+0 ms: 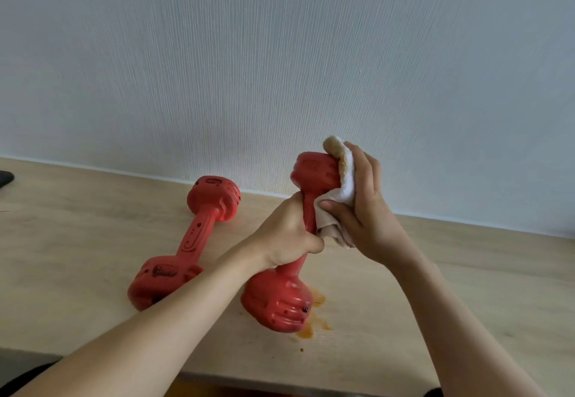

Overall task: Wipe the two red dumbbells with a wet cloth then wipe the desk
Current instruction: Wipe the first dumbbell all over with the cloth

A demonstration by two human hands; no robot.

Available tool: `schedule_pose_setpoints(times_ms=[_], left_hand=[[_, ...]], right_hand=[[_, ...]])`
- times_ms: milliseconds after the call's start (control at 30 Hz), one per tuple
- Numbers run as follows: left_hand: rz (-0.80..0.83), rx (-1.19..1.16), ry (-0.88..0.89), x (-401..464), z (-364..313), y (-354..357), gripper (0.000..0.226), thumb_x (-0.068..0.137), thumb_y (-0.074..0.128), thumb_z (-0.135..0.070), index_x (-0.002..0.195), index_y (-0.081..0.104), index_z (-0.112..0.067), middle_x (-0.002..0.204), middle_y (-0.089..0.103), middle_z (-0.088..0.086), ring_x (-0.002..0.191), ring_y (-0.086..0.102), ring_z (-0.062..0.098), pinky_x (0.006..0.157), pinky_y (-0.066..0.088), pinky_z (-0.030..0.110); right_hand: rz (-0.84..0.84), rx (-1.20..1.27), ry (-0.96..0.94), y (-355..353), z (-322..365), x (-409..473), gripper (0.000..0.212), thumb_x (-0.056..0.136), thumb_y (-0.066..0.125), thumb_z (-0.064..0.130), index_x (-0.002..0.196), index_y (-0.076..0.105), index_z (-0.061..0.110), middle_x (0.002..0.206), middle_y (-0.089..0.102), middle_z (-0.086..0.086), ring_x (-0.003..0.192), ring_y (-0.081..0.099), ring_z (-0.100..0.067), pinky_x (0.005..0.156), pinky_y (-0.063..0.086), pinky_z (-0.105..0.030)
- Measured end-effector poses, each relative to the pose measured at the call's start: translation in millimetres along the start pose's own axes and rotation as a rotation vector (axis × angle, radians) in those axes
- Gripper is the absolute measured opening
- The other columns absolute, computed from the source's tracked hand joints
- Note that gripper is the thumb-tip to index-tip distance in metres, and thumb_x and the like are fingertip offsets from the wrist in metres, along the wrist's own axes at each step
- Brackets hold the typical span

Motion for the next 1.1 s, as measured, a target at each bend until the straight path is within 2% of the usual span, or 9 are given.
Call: schedule_pose_setpoints(times_ms=[233, 433, 567, 700, 767, 867, 933, 1033, 1100], left_hand=[[0.218, -0.187, 0.047, -6, -16, 3, 0.032, 0.059, 0.056, 0.008, 0.078, 0.046, -0.016, 0.065, 0.044, 0.001, 0.054, 0.043, 0.006, 0.050, 0.038, 0.019], [0.237, 0.030, -0.027, 3, -18, 0, 0.034, 0.067, 0.062, 0.012, 0.068, 0.046, -0.019, 0.050, 0.046, -0.017, 0.049, 0.043, 0.001, 0.050, 0.037, 0.016], [0.056, 0.375, -0.033, 5, -20, -4, 0.026, 0.061, 0.072, -0.016, 0.073, 0.049, -0.019, 0.062, 0.057, -0.008, 0.060, 0.060, 0.014, 0.060, 0.051, 0.033], [-0.153, 0.543, -0.055, -4, -21, -2, 0.032, 0.062, 0.068, -0.026, 0.085, 0.047, -0.019, 0.070, 0.057, -0.006, 0.065, 0.057, 0.019, 0.050, 0.036, 0.027], [-0.216, 0.547, -0.065, -3, -20, -3, 0.030, 0.062, 0.066, -0.027, 0.083, 0.046, -0.018, 0.070, 0.056, -0.006, 0.063, 0.054, 0.018, 0.048, 0.032, 0.027], [-0.246, 0.514, -0.062, 0, -16, -4, 0.024, 0.062, 0.061, -0.027, 0.076, 0.045, -0.016, 0.068, 0.052, -0.007, 0.061, 0.049, 0.018, 0.047, 0.030, 0.026], [-0.222, 0.430, -0.049, 1, -12, -3, 0.021, 0.060, 0.058, -0.026, 0.072, 0.042, -0.019, 0.063, 0.048, -0.008, 0.062, 0.049, 0.023, 0.049, 0.032, 0.027], [-0.135, 0.245, 0.038, 5, -5, 1, 0.017, 0.050, 0.052, -0.021, 0.064, 0.042, -0.020, 0.055, 0.046, -0.007, 0.052, 0.048, 0.023, 0.049, 0.037, 0.033], [-0.062, 0.141, 0.052, 4, -3, 3, 0.026, 0.049, 0.056, -0.013, 0.074, 0.048, -0.014, 0.060, 0.050, -0.002, 0.052, 0.047, 0.012, 0.050, 0.040, 0.034]], right_hand=[[-0.015, 0.141, 0.012, -10, -6, -2, 0.078, 0.083, 0.064, 0.030, 0.143, 0.021, 0.006, 0.144, 0.032, -0.009, 0.136, 0.031, -0.024, 0.112, 0.028, -0.047], [-0.071, 0.142, 0.153, -13, -4, -5, 0.071, 0.078, 0.071, 0.025, 0.138, 0.033, 0.020, 0.138, 0.043, 0.003, 0.128, 0.043, -0.009, 0.106, 0.038, -0.034], [-0.128, 0.006, 0.169, -8, 2, -1, 0.069, 0.079, 0.071, 0.017, 0.137, 0.034, 0.025, 0.128, 0.044, 0.003, 0.107, 0.045, 0.016, 0.089, 0.033, -0.002], [-0.188, -0.107, 0.142, 7, 14, 2, 0.067, 0.085, 0.065, 0.022, 0.141, 0.030, 0.012, 0.131, 0.037, -0.005, 0.105, 0.045, 0.002, 0.085, 0.029, 0.004], [-0.226, -0.171, 0.114, 15, 23, 7, 0.065, 0.087, 0.061, 0.023, 0.142, 0.029, 0.009, 0.135, 0.034, -0.009, 0.115, 0.045, -0.013, 0.089, 0.035, -0.006], [-0.245, -0.318, 0.086, 25, 36, 16, 0.064, 0.083, 0.056, 0.025, 0.141, 0.029, 0.017, 0.137, 0.032, -0.012, 0.120, 0.043, -0.030, 0.090, 0.047, -0.037], [-0.227, -0.320, 0.088, 26, 36, 19, 0.064, 0.083, 0.056, 0.026, 0.140, 0.029, 0.020, 0.137, 0.031, -0.011, 0.120, 0.041, -0.031, 0.091, 0.046, -0.041], [-0.140, -0.105, 0.094, 17, 20, 14, 0.064, 0.083, 0.056, 0.027, 0.141, 0.029, 0.021, 0.134, 0.030, -0.001, 0.122, 0.040, -0.014, 0.101, 0.037, -0.024], [-0.053, 0.025, 0.111, 7, 7, 7, 0.066, 0.083, 0.059, 0.025, 0.141, 0.027, 0.020, 0.134, 0.029, 0.002, 0.123, 0.035, 0.001, 0.103, 0.029, -0.011]])
Point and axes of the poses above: each hand's wrist, its own x-axis towards the middle knuckle, its own y-axis out of the palm, z = x × y, the point moved 3 cm from there along x, towards the middle knuckle
